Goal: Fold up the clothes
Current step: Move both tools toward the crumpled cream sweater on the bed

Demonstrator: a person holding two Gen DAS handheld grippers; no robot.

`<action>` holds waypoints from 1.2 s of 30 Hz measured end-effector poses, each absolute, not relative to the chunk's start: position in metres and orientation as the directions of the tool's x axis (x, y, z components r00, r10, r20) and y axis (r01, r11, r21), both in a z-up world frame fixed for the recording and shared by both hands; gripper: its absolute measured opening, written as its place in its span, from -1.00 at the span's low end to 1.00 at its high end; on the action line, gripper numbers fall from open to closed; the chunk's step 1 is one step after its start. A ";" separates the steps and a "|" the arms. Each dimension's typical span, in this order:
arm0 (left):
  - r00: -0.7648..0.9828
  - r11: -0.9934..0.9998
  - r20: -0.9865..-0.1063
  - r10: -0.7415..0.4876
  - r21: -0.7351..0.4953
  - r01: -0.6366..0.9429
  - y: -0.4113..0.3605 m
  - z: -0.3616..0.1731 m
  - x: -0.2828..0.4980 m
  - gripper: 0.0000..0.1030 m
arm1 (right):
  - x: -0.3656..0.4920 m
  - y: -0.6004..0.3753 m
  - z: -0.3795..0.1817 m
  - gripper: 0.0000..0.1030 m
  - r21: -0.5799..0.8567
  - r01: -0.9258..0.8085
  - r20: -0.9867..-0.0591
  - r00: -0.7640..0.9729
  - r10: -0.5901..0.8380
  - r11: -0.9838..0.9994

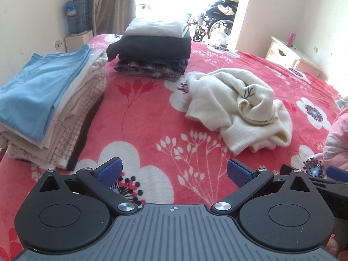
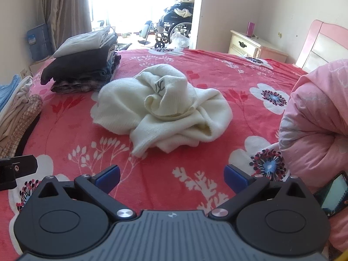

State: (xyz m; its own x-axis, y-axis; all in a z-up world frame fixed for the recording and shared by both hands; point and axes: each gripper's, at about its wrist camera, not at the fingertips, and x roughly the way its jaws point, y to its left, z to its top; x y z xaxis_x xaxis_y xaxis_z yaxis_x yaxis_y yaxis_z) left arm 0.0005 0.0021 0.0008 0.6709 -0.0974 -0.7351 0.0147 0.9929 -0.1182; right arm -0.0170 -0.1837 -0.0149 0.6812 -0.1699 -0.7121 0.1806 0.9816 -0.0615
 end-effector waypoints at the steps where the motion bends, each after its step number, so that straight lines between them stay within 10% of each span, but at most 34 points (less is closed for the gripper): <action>1: 0.666 0.992 -0.738 -0.109 -0.128 0.021 0.004 0.002 0.001 1.00 | -0.018 -0.183 -0.013 1.00 -0.060 0.183 -0.710 0.683 -0.171 0.981; 14: 0.635 0.970 -0.745 -0.205 -0.243 0.027 0.027 0.010 -0.016 1.00 | -0.032 -0.183 0.009 1.00 -0.040 0.210 -0.686 0.706 -0.180 0.977; 36: 0.703 0.995 -0.705 -0.091 -0.095 0.033 0.024 0.013 -0.024 1.00 | -0.034 -0.181 0.013 1.00 -0.081 0.203 -0.679 0.705 -0.203 0.976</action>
